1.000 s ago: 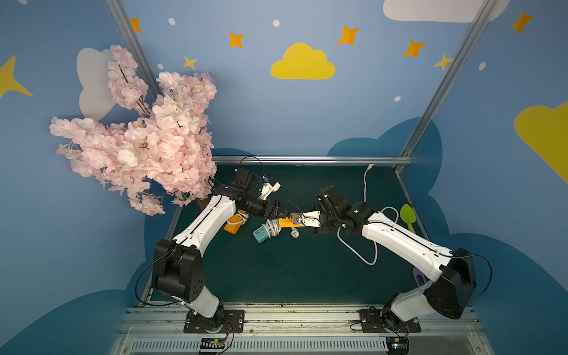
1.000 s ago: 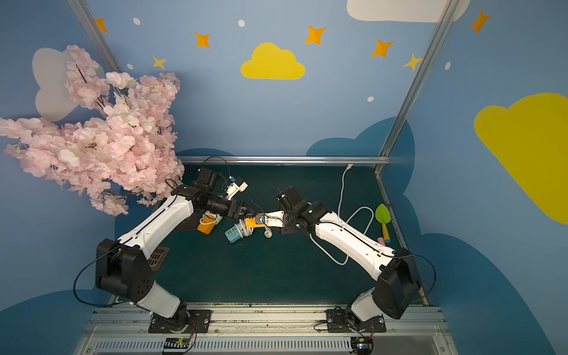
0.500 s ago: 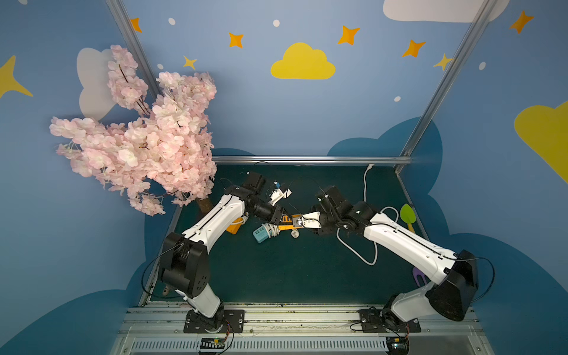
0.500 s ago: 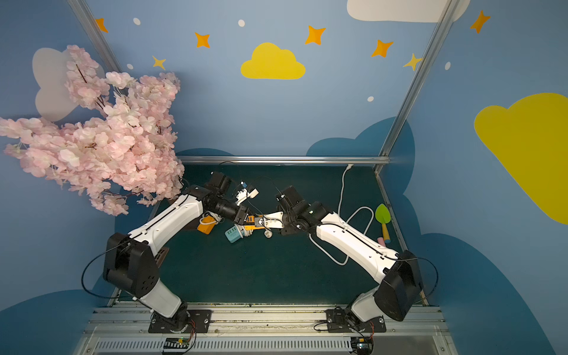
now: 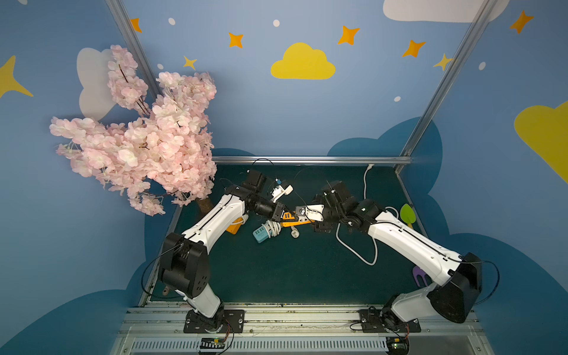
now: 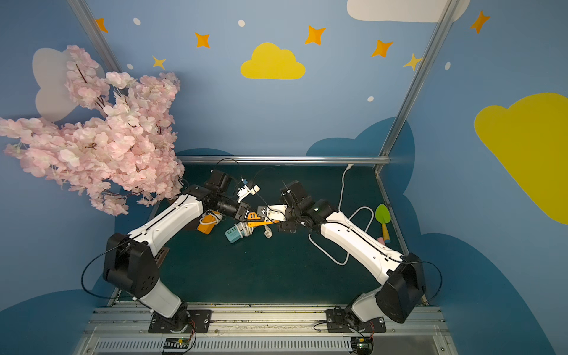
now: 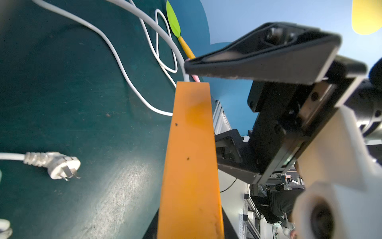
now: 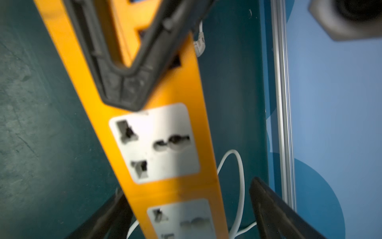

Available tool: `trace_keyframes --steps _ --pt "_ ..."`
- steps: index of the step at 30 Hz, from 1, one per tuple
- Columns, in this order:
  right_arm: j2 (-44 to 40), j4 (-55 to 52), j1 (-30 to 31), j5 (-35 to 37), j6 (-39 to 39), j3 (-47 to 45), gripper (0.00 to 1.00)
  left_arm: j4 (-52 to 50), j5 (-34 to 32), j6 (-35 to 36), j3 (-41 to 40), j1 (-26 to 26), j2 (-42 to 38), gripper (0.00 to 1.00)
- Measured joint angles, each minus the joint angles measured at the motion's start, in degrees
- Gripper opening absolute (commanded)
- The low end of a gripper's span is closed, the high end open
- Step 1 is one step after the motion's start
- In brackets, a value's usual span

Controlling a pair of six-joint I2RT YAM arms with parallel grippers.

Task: Wrap the cord around the power strip
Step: Pick up the power strip from the center of the board, then wrap the power cord around the power strip.

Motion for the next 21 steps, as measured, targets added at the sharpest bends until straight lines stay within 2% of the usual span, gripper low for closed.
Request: trace_keyframes --steps 3,5,6,8,9,11,12,13,15,17,21 --pt "-2.64 0.92 -4.39 -2.29 7.65 0.76 0.86 5.49 -0.28 -4.52 -0.85 1.31 -0.83 0.03" --pt "-4.31 1.64 -7.98 -3.58 14.01 1.9 0.81 9.33 -1.14 -7.74 -1.05 1.92 -1.55 0.03" --pt "-4.9 2.1 -9.75 -3.65 17.7 2.43 0.74 10.82 -1.55 -8.81 -1.05 2.05 -1.88 0.03" --pt "-5.84 3.67 -13.94 -3.1 27.02 2.89 0.53 14.45 -2.78 -11.76 -1.05 2.1 -2.86 0.03" --pt "-5.95 4.17 -15.98 -3.08 31.76 2.82 0.48 15.85 -3.32 -12.87 -1.07 2.1 -3.41 0.03" --pt "-5.64 4.83 -20.46 -3.3 41.59 2.16 0.44 19.63 -4.57 -15.76 -1.49 1.95 -4.94 0.03" --pt "-5.35 5.14 -22.23 -3.37 45.38 1.31 0.44 21.27 -4.98 -16.83 -1.86 1.81 -5.7 0.03" --pt "-5.05 5.66 -24.13 -3.78 49.51 -0.17 0.48 22.88 -5.42 -17.92 -2.27 1.62 -6.56 0.03" --pt "-4.2 7.37 -27.32 -5.64 55.49 -4.22 0.62 25.73 -6.12 -19.76 -2.86 1.14 -7.96 0.03" --pt "-2.71 9.6 -28.85 -8.13 58.01 -8.83 0.73 28.24 -6.51 -21.4 -2.89 0.33 -8.81 0.03" --pt "2.14 11.56 -28.89 -11.28 60.59 -13.05 0.77 31.12 -7.08 -23.12 -2.84 -0.9 -9.4 0.03"
